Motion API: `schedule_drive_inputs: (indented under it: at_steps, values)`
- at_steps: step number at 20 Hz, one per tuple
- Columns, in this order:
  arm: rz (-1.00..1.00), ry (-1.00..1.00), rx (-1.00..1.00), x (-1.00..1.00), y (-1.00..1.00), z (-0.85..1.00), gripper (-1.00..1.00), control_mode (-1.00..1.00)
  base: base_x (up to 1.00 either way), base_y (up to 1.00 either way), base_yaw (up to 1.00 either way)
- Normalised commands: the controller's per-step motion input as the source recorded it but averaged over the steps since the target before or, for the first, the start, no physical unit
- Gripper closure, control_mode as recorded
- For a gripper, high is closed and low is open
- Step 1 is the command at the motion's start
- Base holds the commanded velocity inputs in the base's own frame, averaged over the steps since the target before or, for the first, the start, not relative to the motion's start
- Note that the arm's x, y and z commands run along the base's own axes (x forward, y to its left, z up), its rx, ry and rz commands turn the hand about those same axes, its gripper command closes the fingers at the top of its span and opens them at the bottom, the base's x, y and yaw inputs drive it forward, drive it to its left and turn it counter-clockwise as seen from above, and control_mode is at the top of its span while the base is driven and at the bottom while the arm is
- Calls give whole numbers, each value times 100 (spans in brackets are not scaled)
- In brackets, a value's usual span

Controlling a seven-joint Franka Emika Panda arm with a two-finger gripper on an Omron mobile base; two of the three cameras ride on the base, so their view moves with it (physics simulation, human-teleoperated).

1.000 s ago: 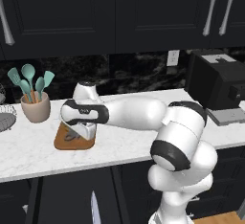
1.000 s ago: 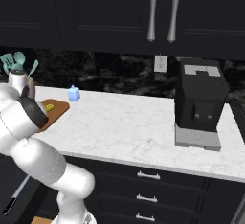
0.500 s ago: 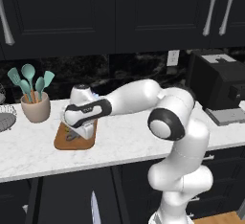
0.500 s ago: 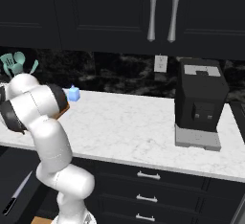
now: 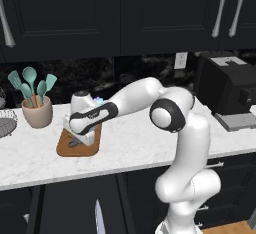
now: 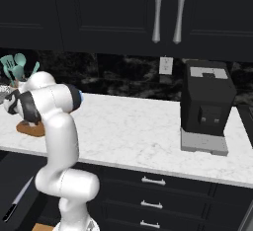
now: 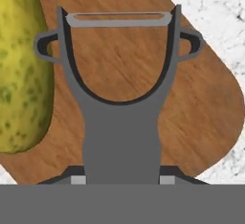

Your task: Place the appropriate cutting tool for cutting the cucumber skin on the cutting board.

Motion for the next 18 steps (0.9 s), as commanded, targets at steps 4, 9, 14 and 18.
schedule_drive_inputs:
  at_steps: [4,9,14,18]
  values:
    - [-1,0,0,26,0,-34,100,-100,0,0,0]
    - [-2,0,0,5,-11,-13,-100,-100,0,0,0]
    - [-5,0,1,-14,-37,2,-100,-100,0,0,0]
    - [-6,0,8,-24,-69,16,-100,-100,0,0,0]
